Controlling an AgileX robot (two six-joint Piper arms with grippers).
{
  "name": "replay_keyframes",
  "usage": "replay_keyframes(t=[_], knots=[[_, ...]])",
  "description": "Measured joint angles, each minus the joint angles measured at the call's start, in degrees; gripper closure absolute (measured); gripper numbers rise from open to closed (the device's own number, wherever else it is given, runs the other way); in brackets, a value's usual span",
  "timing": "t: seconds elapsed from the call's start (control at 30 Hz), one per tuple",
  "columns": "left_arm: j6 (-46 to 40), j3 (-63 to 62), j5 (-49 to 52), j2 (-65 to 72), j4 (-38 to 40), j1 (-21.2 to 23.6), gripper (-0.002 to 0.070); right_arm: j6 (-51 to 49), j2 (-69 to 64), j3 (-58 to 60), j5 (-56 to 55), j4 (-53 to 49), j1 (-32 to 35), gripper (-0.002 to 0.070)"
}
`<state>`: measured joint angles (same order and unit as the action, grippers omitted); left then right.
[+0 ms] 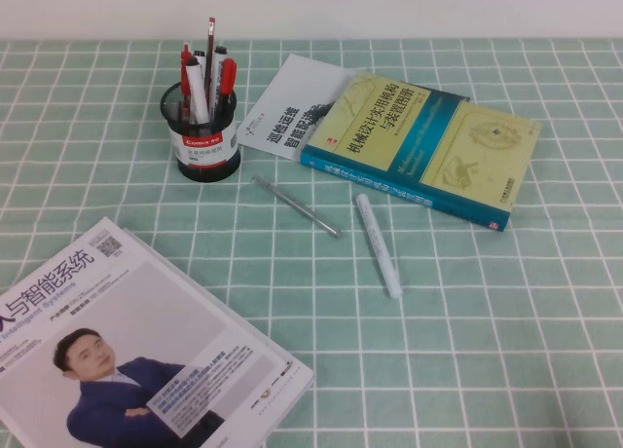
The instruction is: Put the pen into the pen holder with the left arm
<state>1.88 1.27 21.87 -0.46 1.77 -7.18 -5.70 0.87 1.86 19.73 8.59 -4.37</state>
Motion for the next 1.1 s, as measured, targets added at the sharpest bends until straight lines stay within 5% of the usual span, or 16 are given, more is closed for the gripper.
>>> replay_keyframes(t=[1.1], knots=[[0.0,0.21,-3.85,0.0,0.43,0.0,0.0675,0.0,0.0,0.0,0.0,0.0,0.0,0.0696]])
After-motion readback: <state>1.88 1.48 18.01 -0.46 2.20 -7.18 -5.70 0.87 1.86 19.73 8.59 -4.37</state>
